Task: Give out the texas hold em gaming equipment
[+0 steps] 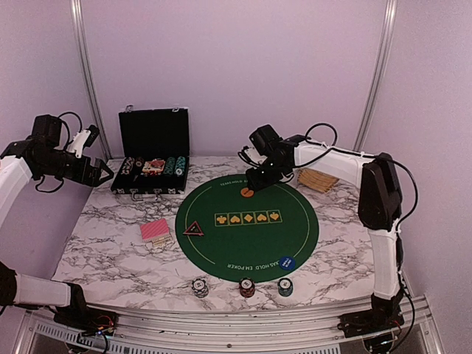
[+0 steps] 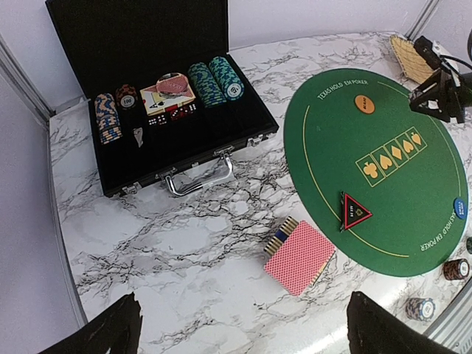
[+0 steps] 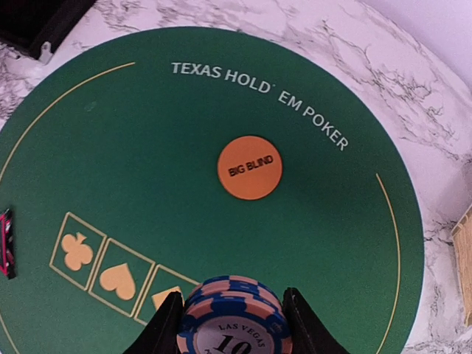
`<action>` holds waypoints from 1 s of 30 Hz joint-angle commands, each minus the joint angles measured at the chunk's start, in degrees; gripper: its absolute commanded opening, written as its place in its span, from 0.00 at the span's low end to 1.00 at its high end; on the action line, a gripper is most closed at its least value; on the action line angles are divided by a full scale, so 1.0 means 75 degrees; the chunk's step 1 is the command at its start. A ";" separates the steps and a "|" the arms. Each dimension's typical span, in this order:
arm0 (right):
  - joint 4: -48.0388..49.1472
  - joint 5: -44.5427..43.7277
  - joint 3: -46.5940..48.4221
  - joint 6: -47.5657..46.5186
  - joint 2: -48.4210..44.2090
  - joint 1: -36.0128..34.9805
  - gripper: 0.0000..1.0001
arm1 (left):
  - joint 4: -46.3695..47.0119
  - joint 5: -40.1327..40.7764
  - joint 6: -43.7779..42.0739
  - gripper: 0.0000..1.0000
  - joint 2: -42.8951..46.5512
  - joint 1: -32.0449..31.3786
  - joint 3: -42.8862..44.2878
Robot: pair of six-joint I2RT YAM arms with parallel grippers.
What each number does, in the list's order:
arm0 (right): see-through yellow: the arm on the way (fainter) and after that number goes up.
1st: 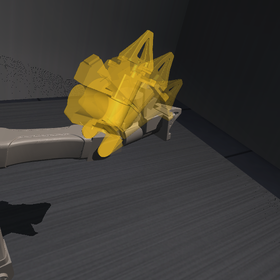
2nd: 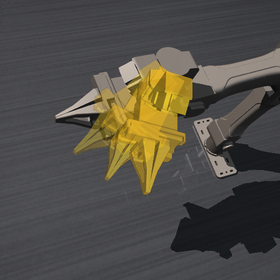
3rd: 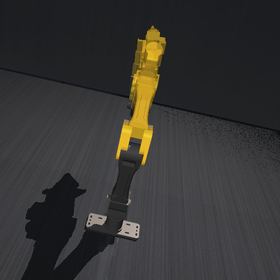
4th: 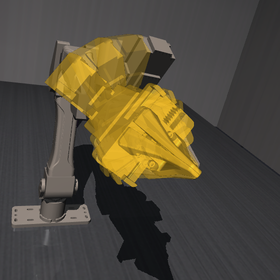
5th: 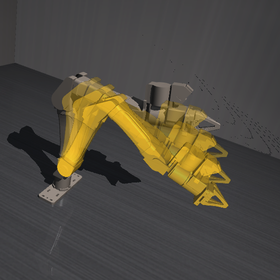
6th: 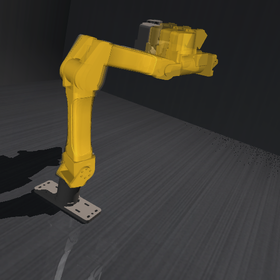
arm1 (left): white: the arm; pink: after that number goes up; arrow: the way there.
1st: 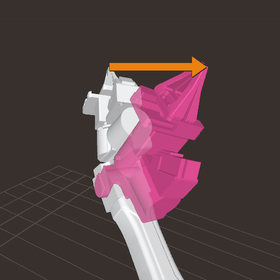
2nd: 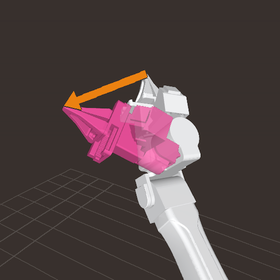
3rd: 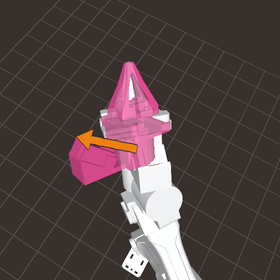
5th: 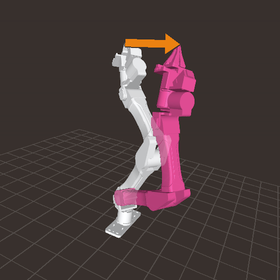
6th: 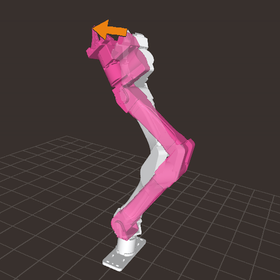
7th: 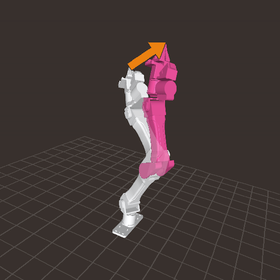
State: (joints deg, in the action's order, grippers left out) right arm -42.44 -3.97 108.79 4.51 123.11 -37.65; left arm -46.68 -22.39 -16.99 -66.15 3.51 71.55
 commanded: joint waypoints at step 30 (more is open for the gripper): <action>0.0545 -0.0317 0.1209 -0.0086 0.2352 0.1094 0.30 | -0.0222 0.0048 -0.0207 0.99 -0.0003 0.0029 0.0055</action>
State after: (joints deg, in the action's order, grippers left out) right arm -38.46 -6.55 115.83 4.03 139.20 -29.82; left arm -46.78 -21.98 -18.09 -66.17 3.51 71.50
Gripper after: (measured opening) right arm 0.389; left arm 0.989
